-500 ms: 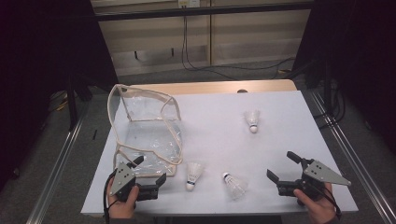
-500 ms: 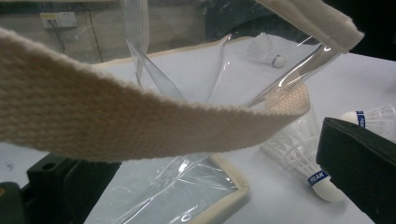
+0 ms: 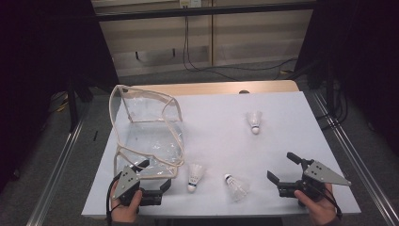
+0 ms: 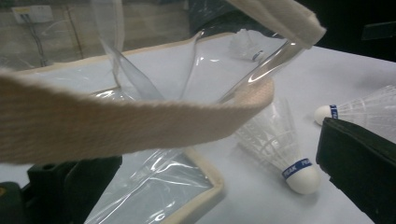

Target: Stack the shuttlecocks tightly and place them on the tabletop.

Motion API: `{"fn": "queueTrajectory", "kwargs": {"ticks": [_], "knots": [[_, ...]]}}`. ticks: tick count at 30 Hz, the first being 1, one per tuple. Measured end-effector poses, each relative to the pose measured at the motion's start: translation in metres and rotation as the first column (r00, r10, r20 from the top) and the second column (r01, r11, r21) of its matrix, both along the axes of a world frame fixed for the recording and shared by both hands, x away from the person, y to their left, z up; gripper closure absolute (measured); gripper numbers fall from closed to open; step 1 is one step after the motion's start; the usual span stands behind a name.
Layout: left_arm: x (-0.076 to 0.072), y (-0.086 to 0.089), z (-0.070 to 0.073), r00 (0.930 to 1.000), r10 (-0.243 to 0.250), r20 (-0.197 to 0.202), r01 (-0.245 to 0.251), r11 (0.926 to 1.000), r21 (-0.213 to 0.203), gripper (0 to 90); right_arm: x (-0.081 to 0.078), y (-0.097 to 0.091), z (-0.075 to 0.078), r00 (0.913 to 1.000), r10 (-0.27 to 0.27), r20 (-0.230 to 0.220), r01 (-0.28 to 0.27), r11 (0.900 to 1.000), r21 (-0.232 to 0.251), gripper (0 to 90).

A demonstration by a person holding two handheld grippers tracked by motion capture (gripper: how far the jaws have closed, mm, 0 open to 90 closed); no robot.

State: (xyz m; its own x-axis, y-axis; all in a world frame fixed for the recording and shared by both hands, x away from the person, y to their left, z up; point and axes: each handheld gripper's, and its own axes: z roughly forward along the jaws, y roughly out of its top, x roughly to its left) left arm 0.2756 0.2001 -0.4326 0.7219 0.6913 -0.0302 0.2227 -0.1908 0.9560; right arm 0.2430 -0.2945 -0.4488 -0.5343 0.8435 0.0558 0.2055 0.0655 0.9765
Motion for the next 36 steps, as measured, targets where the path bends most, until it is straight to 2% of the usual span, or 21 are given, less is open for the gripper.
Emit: {"fn": "queueTrajectory", "kwargs": {"ticks": [5,10,16,21,26,30,36], "knots": [[-0.001,-0.009,-0.002,0.9998,-0.018,-0.007,0.018,0.9997,0.018,0.1,0.0,-0.004,0.0,0.9999,-0.014,0.0,0.014,0.9995,0.027,1.0],[-0.004,-0.009,-0.002,0.9994,-0.029,-0.021,0.029,0.9995,0.008,0.1,0.002,-0.002,0.0,1.0,-0.006,-0.002,0.006,0.9997,0.024,1.0],[-0.009,-0.011,-0.003,0.9969,-0.067,-0.042,0.068,0.9975,0.022,1.1,0.005,0.002,0.001,1.0,0.004,0.005,-0.004,0.9997,0.023,1.1],[-0.013,-0.017,-0.004,0.9926,-0.105,-0.061,0.107,0.9939,0.028,1.5,0.007,0.005,0.002,0.9999,0.011,0.006,-0.011,0.9998,0.018,1.2],[-0.01,-0.024,-0.006,0.9884,-0.127,-0.083,0.128,0.9917,0.012,1.0,0.006,0.004,0.001,1.0,0.005,0.005,-0.005,0.9999,0.014,1.3],[-0.008,-0.029,-0.008,0.9843,-0.147,-0.097,0.15,0.9884,0.021,2.0,0.004,0.001,0.002,1.0,-0.005,0.002,0.005,0.9998,0.021,1.4],[-0.005,-0.039,-0.007,0.9802,-0.171,-0.1,0.173,0.9846,0.021,2.5,0.001,-0.002,0.002,0.9999,-0.012,0.003,0.012,0.9999,0.012,1.5]]}}
